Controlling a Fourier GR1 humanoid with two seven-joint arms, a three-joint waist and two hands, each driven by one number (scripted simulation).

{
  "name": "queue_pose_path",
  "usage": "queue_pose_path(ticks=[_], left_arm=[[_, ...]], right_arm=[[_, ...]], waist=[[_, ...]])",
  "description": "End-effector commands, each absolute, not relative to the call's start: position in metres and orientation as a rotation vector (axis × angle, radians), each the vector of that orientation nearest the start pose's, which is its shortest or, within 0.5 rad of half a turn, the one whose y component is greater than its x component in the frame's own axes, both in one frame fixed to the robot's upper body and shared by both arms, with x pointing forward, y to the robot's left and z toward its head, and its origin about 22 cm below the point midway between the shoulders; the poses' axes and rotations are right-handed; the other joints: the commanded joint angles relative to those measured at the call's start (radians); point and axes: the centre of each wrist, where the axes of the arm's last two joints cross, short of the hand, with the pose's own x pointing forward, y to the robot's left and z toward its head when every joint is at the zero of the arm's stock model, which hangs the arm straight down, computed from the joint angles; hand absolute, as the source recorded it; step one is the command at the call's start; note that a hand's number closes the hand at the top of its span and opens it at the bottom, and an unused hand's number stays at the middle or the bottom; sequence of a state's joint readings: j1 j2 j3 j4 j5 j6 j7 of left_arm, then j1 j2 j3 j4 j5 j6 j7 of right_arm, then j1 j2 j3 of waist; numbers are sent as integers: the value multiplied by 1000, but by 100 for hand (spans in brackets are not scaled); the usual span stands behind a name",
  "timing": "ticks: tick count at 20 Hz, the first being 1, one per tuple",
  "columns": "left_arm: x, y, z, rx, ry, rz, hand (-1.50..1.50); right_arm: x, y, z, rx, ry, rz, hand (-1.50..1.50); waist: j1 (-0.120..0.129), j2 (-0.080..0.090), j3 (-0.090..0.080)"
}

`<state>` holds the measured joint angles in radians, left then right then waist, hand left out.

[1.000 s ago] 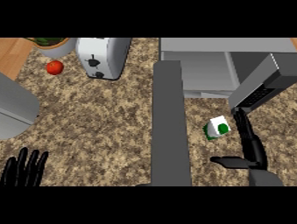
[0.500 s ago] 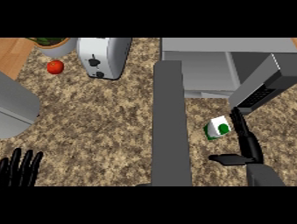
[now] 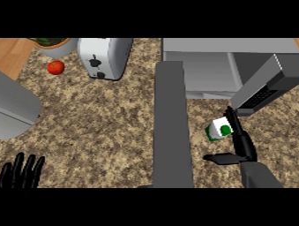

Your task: Pick up the milk, place it into the microwave and close the microwave

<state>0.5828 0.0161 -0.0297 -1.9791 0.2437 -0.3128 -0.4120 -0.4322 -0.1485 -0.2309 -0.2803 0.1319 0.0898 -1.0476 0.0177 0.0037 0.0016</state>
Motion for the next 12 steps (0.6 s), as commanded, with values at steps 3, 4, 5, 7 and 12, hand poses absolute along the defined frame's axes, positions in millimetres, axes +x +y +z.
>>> queue_pose_path(ticks=[3,4,5,7,12], left_arm=[[114,270,24,-225,-1921,152,-150],[112,259,20,-232,-1914,127,-150],[105,266,30,-228,-1918,119,-150],[102,263,23,-241,-1916,138,-150],[111,258,10,-253,-1910,132,-150]], right_arm=[[260,-276,-158,-11,-1805,122,-150],[255,-275,-161,-38,-1798,96,-150],[272,-276,-149,-54,-1806,71,-150],[272,-282,-147,-111,-1823,86,150],[278,-264,-148,-195,-1842,192,150]], waist=[[4,3,1],[0,1,0],[5,2,1],[2,1,0],[8,5,1]])
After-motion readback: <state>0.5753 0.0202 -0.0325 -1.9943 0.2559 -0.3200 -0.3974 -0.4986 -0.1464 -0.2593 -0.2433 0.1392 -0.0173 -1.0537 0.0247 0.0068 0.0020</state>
